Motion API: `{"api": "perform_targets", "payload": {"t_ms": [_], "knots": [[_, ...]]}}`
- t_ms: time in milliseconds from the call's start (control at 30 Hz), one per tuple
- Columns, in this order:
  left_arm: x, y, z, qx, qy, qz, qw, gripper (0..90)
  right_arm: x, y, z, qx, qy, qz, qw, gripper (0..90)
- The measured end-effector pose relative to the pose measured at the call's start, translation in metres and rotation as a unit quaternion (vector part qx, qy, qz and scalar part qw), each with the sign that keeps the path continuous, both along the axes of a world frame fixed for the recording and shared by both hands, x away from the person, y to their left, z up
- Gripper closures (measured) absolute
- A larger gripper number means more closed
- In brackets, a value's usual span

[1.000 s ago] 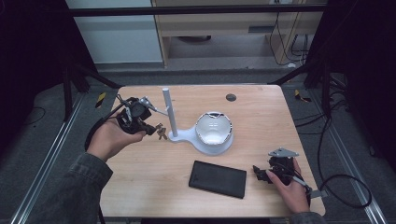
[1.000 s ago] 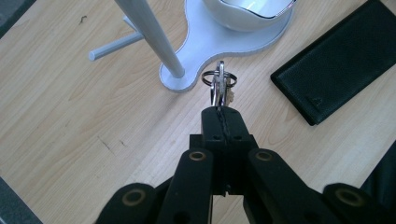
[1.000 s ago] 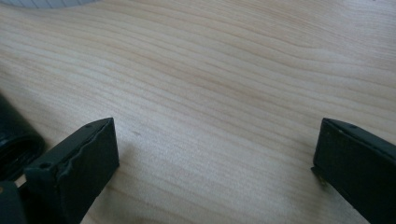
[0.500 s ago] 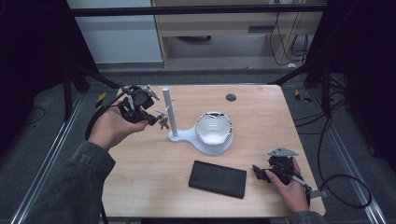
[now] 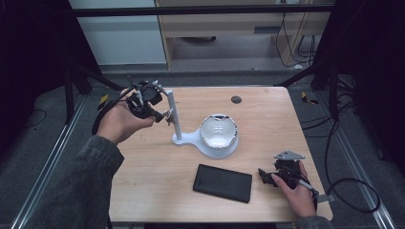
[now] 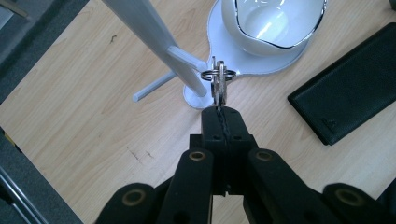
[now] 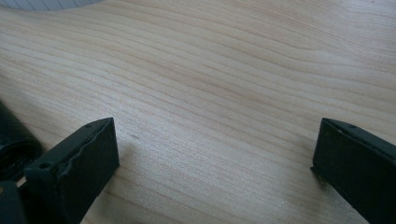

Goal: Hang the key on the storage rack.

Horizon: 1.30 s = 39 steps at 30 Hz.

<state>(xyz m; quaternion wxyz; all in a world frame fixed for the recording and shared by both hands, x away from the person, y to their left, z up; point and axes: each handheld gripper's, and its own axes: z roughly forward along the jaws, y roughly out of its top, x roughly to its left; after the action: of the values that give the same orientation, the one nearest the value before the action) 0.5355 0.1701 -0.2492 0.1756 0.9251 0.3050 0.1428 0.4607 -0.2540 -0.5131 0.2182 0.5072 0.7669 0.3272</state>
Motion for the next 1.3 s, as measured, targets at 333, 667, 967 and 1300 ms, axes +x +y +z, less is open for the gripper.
{"api": "perform_targets", "payload": {"t_ms": [333, 667, 967, 1300], "knots": [[0.007, 0.0, -0.003, 0.003, 0.002, 0.009, 1.0, 89.9, 0.0, 0.0, 0.0, -0.003, -0.001, 0.001, 1.0, 0.5], [0.013, -0.001, -0.004, 0.005, 0.005, 0.014, 0.9999, 89.8, 0.0, 0.0, 0.0, -0.002, -0.001, 0.002, 1.0, 0.5], [0.016, -0.006, -0.004, 0.005, 0.004, 0.017, 0.9998, 89.8, -0.001, 0.001, 0.0, -0.001, 0.0, 0.005, 1.0, 0.5], [0.02, -0.009, -0.004, 0.002, -0.004, 0.023, 0.9997, 89.8, -0.001, 0.002, 0.0, 0.0, 0.0, 0.008, 1.0, 0.5]]}}
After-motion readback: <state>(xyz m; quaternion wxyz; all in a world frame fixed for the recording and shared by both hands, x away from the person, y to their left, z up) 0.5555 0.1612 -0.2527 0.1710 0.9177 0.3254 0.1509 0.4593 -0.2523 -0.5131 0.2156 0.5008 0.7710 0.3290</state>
